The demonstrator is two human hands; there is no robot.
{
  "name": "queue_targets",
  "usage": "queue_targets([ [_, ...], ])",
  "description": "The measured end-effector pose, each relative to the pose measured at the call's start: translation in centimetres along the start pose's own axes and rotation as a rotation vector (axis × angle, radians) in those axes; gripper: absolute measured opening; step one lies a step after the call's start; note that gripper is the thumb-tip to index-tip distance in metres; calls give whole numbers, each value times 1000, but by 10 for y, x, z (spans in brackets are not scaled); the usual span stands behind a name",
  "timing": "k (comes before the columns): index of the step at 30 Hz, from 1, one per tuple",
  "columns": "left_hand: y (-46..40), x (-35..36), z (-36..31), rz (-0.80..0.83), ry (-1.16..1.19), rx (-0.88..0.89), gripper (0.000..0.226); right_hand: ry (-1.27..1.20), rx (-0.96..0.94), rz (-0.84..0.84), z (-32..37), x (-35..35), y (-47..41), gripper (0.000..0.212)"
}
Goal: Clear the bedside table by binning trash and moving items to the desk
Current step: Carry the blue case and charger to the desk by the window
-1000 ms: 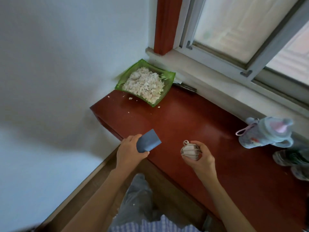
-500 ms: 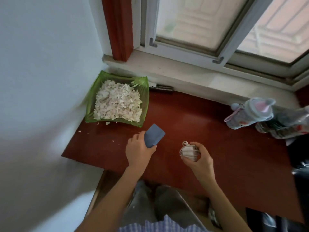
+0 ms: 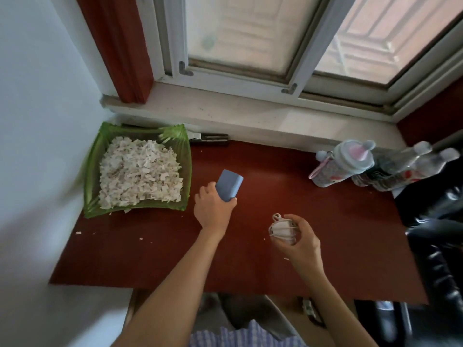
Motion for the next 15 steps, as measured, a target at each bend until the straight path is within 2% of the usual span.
queue_targets([
  [15, -53, 21, 6, -35, -32, -134, 69, -44, 81, -56, -22, -21, -8, 53],
])
Point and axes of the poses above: each hand's wrist, its own y-axis away from the middle knuckle, its own x-axis out of the palm, z = x × y, the point moved 5 cm from there along -y, towards the middle knuckle, and after that the axes turned 8 degrees about x, right-handed, at the moved point
